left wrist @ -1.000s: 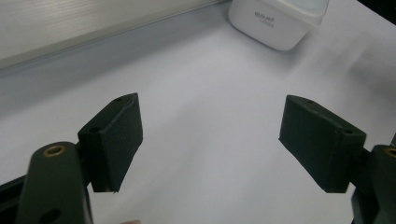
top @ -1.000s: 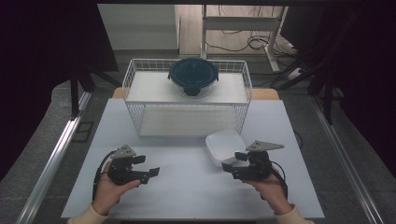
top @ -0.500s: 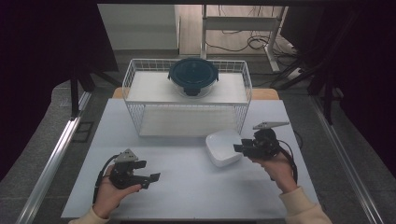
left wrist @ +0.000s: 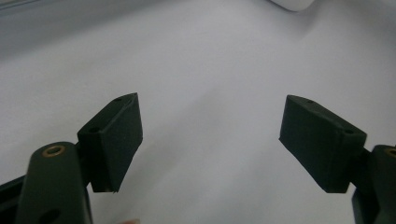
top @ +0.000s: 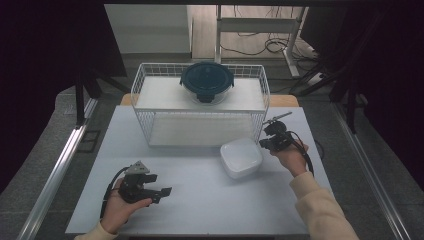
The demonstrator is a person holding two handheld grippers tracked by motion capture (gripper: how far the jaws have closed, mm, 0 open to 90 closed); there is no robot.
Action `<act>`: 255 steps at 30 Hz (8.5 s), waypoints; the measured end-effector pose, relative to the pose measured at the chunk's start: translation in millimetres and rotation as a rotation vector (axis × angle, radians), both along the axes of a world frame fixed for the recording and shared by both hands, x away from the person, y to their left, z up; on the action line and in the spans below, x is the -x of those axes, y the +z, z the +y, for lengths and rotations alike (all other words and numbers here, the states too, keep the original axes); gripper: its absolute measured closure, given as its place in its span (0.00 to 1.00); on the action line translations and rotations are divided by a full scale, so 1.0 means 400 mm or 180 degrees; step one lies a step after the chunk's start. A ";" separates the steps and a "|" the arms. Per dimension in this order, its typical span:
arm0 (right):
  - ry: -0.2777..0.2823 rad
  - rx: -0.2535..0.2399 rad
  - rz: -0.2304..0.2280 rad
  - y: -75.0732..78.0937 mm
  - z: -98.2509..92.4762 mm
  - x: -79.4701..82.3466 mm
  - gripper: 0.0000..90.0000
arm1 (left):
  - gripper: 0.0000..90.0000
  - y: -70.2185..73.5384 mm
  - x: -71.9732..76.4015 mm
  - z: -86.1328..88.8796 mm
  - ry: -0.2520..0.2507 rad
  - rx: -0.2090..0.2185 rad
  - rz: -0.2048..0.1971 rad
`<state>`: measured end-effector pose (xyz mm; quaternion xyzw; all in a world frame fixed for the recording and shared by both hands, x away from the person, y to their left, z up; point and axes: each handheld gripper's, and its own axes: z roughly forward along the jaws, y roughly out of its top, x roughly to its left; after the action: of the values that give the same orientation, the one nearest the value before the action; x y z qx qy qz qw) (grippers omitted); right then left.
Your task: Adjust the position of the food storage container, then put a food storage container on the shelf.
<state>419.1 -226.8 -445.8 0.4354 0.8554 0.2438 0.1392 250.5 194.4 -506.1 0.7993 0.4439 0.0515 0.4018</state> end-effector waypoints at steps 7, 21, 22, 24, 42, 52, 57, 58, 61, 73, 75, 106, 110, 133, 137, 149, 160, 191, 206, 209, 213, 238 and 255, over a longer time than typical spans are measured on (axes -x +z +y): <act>-0.0065 0.0035 0.0044 -0.020 0.001 -0.020 0.99 | 0.23 -0.002 -0.001 -0.001 0.0000 0.0010 0.0018; 0.0156 -0.0005 0.0078 -0.029 0.037 -0.033 0.99 | 0.24 -0.006 -0.005 0.004 0.0005 0.0033 0.0055; 0.0157 -0.0014 0.0086 -0.028 0.037 -0.032 0.99 | 0.24 -0.005 -0.005 0.004 0.0008 0.0041 0.0057; 0.0168 -0.0099 0.0127 -0.028 0.037 -0.028 0.99 | 0.24 -0.005 -0.005 0.007 0.0024 0.0041 0.0054; 0.0653 0.0010 0.0012 -0.028 0.155 0.039 0.99 | 0.24 -0.003 -0.005 0.011 0.0036 0.0063 0.0060; 0.0934 0.0050 -0.0046 -0.032 0.228 0.050 0.99 | 0.24 -0.002 -0.006 0.020 0.0057 0.0076 0.0054; 0.1090 0.0053 -0.0053 -0.034 0.270 0.062 0.99 | 0.24 0.000 -0.007 0.024 0.0070 0.0093 0.0046; 0.1134 0.0051 -0.0043 -0.035 0.283 0.067 0.99 | 0.24 0.000 -0.007 0.026 0.0073 0.0094 0.0046; 0.1260 0.0053 -0.0027 -0.037 0.315 0.079 0.99 | 0.24 0.007 -0.005 0.036 0.0124 0.0114 0.0007; 0.1791 0.0079 -0.0054 -0.044 0.426 0.122 0.99 | 0.24 0.011 0.001 0.080 0.0267 0.0199 -0.0027; 0.1851 0.0078 -0.0058 -0.048 0.433 0.125 0.99 | 0.24 0.010 0.000 0.081 0.0272 0.0202 -0.0028; 0.0540 -0.0729 -0.0319 -0.028 0.077 0.259 0.32 | 0.98 -0.010 -0.015 0.036 0.0033 -0.0177 0.0129; 0.0455 -0.0826 -0.0314 -0.025 0.062 0.257 0.29 | 1.00 -0.015 -0.019 0.008 -0.0110 -0.0215 0.0161; 0.0414 -0.0913 -0.0366 -0.001 0.048 0.267 0.28 | 1.00 -0.016 0.012 -0.102 -0.0594 -0.0085 0.0355; 0.0392 -0.0967 -0.0393 0.008 0.041 0.270 0.28 | 1.00 -0.020 0.011 -0.117 -0.0613 -0.0088 0.0367; 0.0409 -0.1003 -0.0418 0.016 0.038 0.274 0.28 | 1.00 -0.017 0.001 -0.098 -0.0522 -0.0073 0.0366; 0.0505 -0.1309 -0.0175 -0.001 0.024 0.307 0.24 | 0.61 0.018 0.027 -0.009 0.0186 0.0302 0.0135; 0.0403 -0.1517 -0.0022 -0.038 0.042 0.346 0.27 | 0.27 0.035 0.010 0.004 0.0358 0.0581 0.0292; 0.0430 -0.1658 0.0327 -0.065 0.129 0.348 0.31 | 0.33 0.032 -0.029 -0.038 0.0253 0.0896 0.0545; 0.0378 -0.1712 0.0414 -0.069 0.141 0.344 0.34 | 0.35 0.022 -0.039 -0.045 0.0231 0.0973 0.0649; 0.0295 -0.1816 0.0547 -0.083 0.155 0.326 0.39 | 0.38 0.010 -0.048 -0.055 0.0225 0.1071 0.0775; 0.0055 -0.2092 0.0953 -0.133 0.160 0.317 0.70 | 0.67 -0.039 -0.059 -0.083 0.0184 0.1510 0.1325; -0.0094 -0.2220 0.0851 -0.119 0.151 0.349 0.79 | 0.80 -0.012 -0.019 -0.079 0.0239 0.1497 0.1031</act>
<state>279.4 -166.4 -493.3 0.4969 0.7252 0.4594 -0.1270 258.2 162.6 -510.8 0.6650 0.5314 -0.1664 0.4977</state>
